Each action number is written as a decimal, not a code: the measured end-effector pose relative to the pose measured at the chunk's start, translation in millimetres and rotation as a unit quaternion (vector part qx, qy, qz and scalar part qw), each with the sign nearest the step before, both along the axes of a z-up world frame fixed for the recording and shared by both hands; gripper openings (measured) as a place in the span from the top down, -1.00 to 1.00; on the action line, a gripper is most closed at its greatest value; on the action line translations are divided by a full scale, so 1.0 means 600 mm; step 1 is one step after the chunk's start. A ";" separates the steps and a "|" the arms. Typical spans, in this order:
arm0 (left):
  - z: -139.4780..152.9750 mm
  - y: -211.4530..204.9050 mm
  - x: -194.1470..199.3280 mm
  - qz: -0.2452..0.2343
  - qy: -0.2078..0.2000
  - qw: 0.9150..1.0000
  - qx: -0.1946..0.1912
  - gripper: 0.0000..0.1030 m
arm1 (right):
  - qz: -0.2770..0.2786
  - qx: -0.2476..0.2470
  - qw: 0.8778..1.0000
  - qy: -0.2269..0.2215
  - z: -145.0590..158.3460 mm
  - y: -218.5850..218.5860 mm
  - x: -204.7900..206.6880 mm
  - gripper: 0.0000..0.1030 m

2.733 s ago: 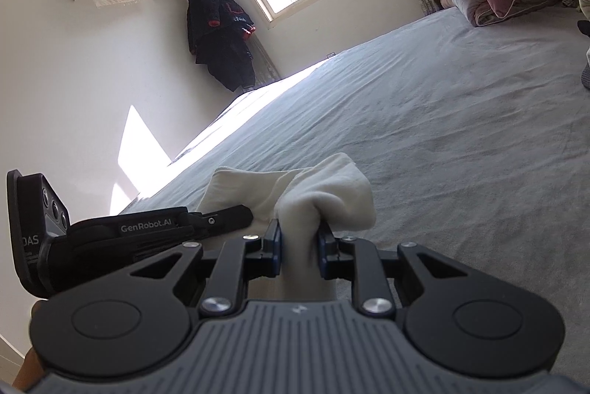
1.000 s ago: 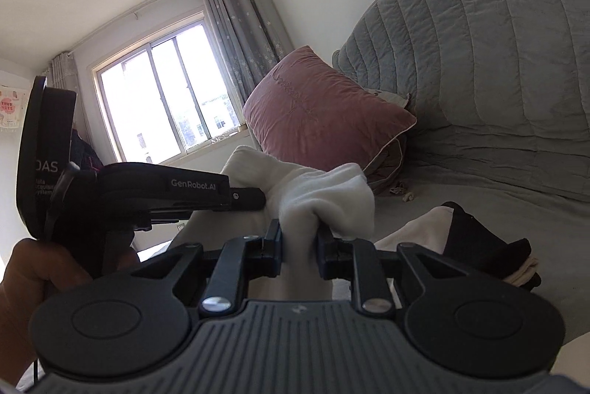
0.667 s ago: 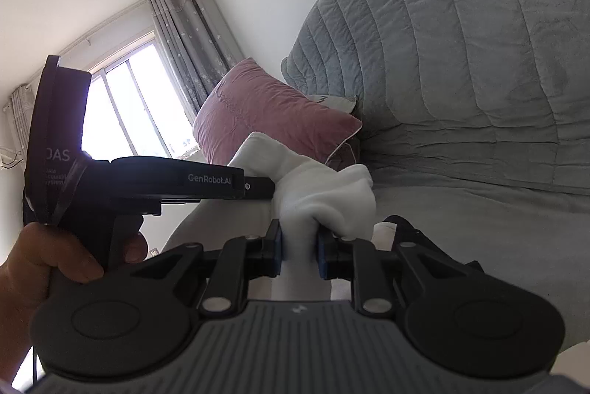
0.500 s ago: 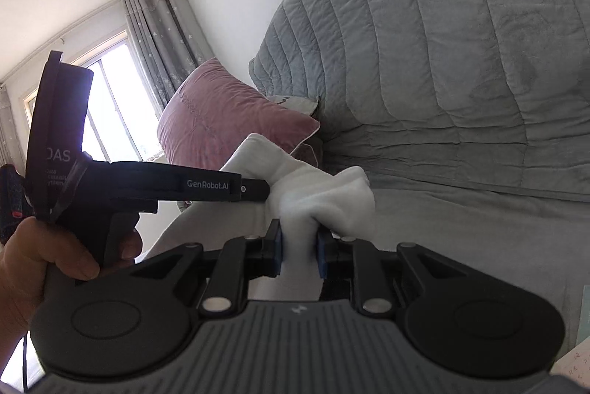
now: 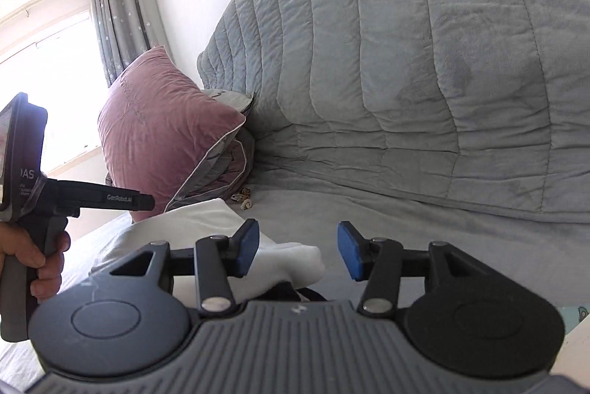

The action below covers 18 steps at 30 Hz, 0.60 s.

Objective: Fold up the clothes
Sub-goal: 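Lower the pants onto the folded clothes stack and open both grippers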

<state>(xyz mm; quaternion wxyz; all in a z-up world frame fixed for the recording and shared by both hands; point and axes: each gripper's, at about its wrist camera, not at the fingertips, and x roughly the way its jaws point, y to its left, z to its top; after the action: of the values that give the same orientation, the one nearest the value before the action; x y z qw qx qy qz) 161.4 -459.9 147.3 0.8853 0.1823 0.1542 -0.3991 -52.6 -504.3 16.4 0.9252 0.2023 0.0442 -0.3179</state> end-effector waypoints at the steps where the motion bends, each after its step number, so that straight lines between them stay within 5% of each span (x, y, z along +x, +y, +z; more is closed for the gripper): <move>1: 0.008 0.013 -0.002 0.004 0.001 1.000 -0.020 0.53 | 0.002 -0.004 1.000 -0.004 0.004 -0.003 0.000 0.00; 5: 0.010 0.053 -0.018 -0.062 0.027 0.995 -0.078 0.54 | 0.039 -0.021 0.999 -0.004 0.017 0.008 0.017 0.00; 7: -0.012 0.059 -0.027 -0.086 0.028 0.993 -0.077 0.57 | 0.069 -0.021 0.997 0.003 0.017 0.018 0.035 -0.01; 10: -0.054 0.054 -0.019 -0.065 0.034 0.996 -0.052 0.60 | 0.095 -0.040 0.994 0.035 -0.001 0.036 0.056 -0.05; 18: -0.108 0.073 -0.005 -0.023 0.082 0.992 -0.090 0.59 | 0.118 -0.091 0.984 0.093 -0.038 0.068 0.075 -0.06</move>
<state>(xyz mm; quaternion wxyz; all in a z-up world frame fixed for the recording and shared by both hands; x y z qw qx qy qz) 158.3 -416.3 82.5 0.8733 0.0724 0.1852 -0.4448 -7.4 -463.3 -6.1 0.9628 0.0801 0.1241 -0.2261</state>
